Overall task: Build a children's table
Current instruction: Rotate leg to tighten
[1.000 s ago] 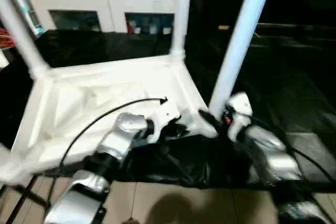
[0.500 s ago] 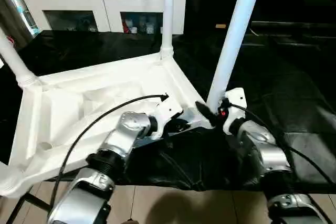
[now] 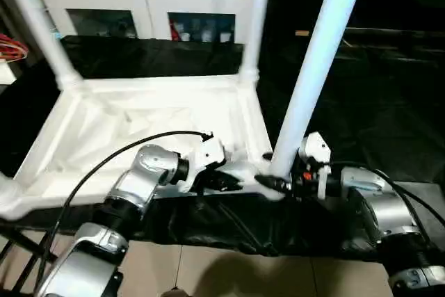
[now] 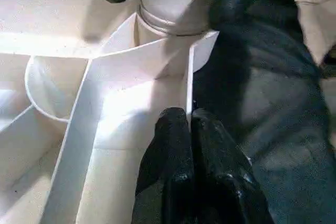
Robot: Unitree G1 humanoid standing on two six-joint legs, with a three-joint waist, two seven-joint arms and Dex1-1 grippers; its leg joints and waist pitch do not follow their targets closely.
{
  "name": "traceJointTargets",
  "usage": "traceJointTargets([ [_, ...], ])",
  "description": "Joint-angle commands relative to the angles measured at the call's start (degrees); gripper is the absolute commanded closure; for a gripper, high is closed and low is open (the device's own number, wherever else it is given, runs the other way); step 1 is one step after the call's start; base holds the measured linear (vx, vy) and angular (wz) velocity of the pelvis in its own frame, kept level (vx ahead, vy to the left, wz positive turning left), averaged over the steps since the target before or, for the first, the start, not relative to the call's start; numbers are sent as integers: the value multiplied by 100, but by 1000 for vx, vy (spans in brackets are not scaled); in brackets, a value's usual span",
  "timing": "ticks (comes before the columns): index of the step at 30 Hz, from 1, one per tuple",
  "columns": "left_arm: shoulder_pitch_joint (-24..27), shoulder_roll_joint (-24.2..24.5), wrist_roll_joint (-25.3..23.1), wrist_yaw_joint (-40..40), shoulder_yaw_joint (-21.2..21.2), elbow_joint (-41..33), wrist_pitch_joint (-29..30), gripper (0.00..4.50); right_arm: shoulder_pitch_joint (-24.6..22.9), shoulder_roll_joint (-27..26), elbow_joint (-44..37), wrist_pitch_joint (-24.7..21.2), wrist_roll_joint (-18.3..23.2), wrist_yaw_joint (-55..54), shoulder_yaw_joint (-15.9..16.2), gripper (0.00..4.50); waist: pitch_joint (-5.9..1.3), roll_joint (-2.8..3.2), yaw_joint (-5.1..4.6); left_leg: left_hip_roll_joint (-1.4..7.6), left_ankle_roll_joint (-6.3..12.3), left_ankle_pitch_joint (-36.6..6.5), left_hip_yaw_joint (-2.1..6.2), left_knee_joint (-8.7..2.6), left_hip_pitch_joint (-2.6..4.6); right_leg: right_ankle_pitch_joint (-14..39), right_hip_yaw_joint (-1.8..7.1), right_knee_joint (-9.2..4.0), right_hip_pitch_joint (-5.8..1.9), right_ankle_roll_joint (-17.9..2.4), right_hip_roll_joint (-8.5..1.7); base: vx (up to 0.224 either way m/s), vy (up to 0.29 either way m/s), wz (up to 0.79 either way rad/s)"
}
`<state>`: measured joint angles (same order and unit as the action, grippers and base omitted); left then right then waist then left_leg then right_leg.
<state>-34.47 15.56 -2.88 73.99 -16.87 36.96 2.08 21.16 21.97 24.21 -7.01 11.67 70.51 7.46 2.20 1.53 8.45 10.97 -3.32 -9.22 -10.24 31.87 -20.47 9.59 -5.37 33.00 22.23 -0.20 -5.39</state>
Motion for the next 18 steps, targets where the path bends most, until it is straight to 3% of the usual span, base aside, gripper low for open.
traceJointTargets([
  [1,-243,-46,179,-45,37,-149,-125,450,-165,-20,-210,-276,59,726,673,166,-283,-69,12,290,247,-1917,75,-398,46,2124,290,-434,-203,-1041,-389,0,0,0],
  [5,-273,42,197,153,-2,-108,-161,450,-203,152,-312,-291,19,1074,797,179,-293,-84,51,286,238,-1805,69,-387,41,1959,289,-406,-212,-1106,-401,0,0,0],
  [7,-289,85,186,261,-22,-76,-187,450,-226,236,-354,-289,-38,1261,856,208,-290,-89,75,286,255,-1782,63,-381,43,1987,294,-411,-213,-1093,-405,0,0,0],
  [11,-329,90,174,300,-15,3,-226,450,-225,281,-384,-321,-15,1286,903,213,-292,-91,121,288,241,-1713,70,-382,44,2021,294,-407,-214,-1062,-414,0,0,0],
  [13,-336,73,176,229,-5,36,-232,450,-238,252,-420,-351,-5,1231,931,237,-296,-70,125,285,220,-1725,76,-380,40,2020,291,-403,-218,-1060,-415,0,0,0],
  [18,-362,-82,203,-200,120,73,-53,450,-299,92,-423,-369,16,957,871,240,-289,-71,123,278,206,-1757,71,-380,44,2059,289,-415,-216,-1048,-405,0,0,0],
])
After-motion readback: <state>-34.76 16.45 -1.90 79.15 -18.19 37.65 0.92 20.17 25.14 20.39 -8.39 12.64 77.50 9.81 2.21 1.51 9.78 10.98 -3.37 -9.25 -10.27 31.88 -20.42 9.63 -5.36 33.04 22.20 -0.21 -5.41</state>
